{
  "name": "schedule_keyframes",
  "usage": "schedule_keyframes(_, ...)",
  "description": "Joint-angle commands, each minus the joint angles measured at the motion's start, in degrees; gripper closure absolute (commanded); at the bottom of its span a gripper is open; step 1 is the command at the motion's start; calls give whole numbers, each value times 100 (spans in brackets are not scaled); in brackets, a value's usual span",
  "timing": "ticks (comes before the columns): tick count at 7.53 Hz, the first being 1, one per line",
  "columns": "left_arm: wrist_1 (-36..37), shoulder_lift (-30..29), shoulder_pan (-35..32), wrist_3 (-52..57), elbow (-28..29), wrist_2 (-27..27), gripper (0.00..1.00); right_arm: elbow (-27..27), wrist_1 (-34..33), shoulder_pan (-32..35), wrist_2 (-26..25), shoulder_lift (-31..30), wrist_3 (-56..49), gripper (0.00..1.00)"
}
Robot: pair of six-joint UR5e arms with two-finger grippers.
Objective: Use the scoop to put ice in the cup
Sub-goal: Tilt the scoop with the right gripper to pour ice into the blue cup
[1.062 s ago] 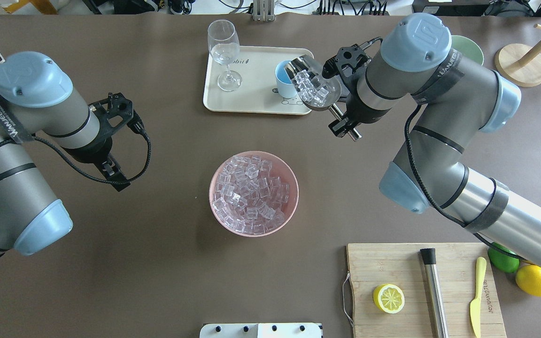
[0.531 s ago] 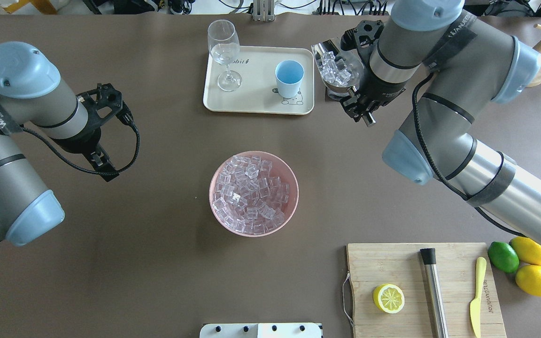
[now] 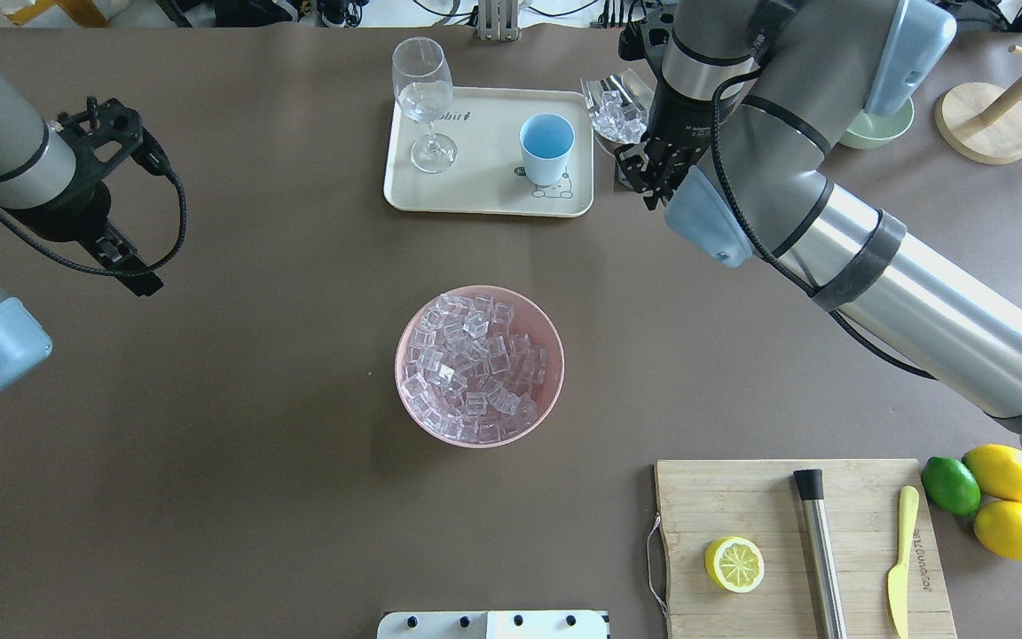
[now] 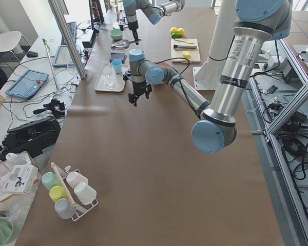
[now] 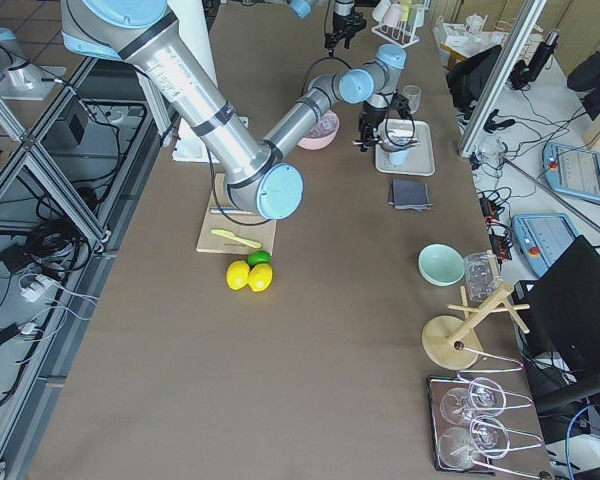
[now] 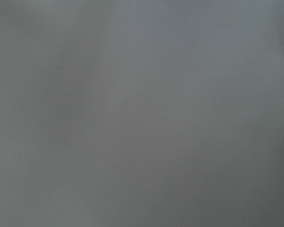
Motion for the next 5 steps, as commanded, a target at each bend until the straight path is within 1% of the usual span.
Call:
schedule_keyframes(1,-133,586,-842,4,23,-548,2,-772,-572,6,146,723,-612,100)
schedule_keyframes(2,-578,920,-1194,4,198,-840,2,-791,-1054,-3,146,926,-895,100)
schedule_keyframes(3,-782,1141,-1458,4,408,-1025,2,-800,-1381,-11,138,1041,-1037,100)
schedule_keyframes(4,-793,1257,-1800,4,663,-1349,2,-818,-1611,-11,129,1094,-1169,100)
schedule_keyframes(5,-785,1336,-2108,4,830,-1457,2,-835,-1883,-20,129,1173,-1336,100)
